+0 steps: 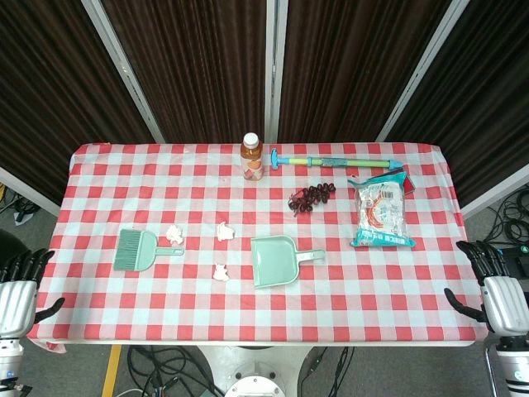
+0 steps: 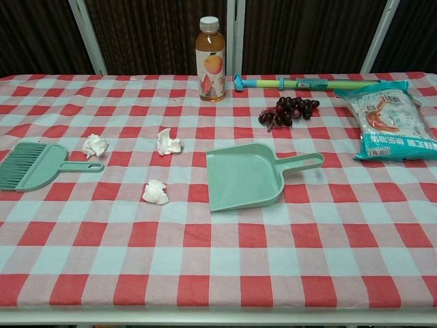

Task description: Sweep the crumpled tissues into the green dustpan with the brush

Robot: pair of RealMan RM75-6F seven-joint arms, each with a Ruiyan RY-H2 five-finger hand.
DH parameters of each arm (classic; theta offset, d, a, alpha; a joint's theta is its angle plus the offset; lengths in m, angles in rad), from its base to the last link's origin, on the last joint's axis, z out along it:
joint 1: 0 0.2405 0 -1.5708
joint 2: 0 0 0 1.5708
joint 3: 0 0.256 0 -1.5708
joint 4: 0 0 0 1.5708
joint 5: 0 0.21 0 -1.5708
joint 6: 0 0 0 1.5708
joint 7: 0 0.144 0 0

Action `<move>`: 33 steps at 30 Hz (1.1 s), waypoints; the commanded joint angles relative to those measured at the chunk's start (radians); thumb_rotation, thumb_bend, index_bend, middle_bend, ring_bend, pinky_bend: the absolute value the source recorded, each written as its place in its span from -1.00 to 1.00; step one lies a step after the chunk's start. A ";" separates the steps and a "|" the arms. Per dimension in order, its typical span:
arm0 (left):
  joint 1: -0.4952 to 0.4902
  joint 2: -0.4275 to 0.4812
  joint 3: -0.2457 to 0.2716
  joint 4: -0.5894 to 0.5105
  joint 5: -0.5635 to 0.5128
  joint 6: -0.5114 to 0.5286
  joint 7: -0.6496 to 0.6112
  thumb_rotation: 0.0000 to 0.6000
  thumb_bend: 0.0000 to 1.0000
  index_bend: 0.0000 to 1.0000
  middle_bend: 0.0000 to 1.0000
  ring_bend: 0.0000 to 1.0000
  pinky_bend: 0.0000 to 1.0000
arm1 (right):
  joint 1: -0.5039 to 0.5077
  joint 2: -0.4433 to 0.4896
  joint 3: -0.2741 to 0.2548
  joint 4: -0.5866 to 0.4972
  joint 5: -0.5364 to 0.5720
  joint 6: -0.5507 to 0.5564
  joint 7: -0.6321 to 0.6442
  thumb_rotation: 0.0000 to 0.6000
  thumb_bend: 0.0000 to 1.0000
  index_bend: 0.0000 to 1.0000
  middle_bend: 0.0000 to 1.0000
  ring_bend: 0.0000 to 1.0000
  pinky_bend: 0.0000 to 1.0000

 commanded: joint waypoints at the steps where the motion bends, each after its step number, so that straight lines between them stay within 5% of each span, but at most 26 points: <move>1: 0.001 0.000 0.001 -0.001 -0.002 -0.002 -0.001 1.00 -0.70 -0.74 -0.76 -0.82 -0.75 | 0.000 0.002 -0.001 -0.002 -0.002 0.000 0.000 1.00 -0.60 -0.81 -0.78 -1.00 -1.00; 10: -0.024 0.010 -0.007 -0.005 0.008 -0.029 0.004 1.00 -0.71 -0.74 -0.76 -0.82 -0.75 | 0.006 0.015 0.006 -0.016 -0.011 0.007 -0.010 1.00 -0.59 -0.81 -0.78 -1.00 -1.00; 19: -0.189 -0.012 -0.093 0.012 -0.008 -0.193 -0.009 1.00 -0.71 -0.55 -0.54 -0.59 -0.73 | 0.024 0.041 0.019 -0.053 -0.015 -0.002 -0.051 1.00 -0.59 -0.81 -0.77 -1.00 -1.00; 25: -0.325 -0.065 -0.131 0.019 -0.014 -0.327 0.088 1.00 -0.71 -0.28 -0.28 -0.34 -0.64 | 0.031 0.055 0.021 -0.081 -0.019 -0.008 -0.079 1.00 -0.59 -0.81 -0.77 -1.00 -1.00; 33: -0.448 -0.164 -0.142 0.024 -0.116 -0.491 0.304 1.00 -0.70 -0.25 -0.21 -0.31 -0.58 | 0.027 0.066 0.019 -0.104 -0.007 -0.013 -0.103 1.00 -0.60 -0.81 -0.77 -1.00 -1.00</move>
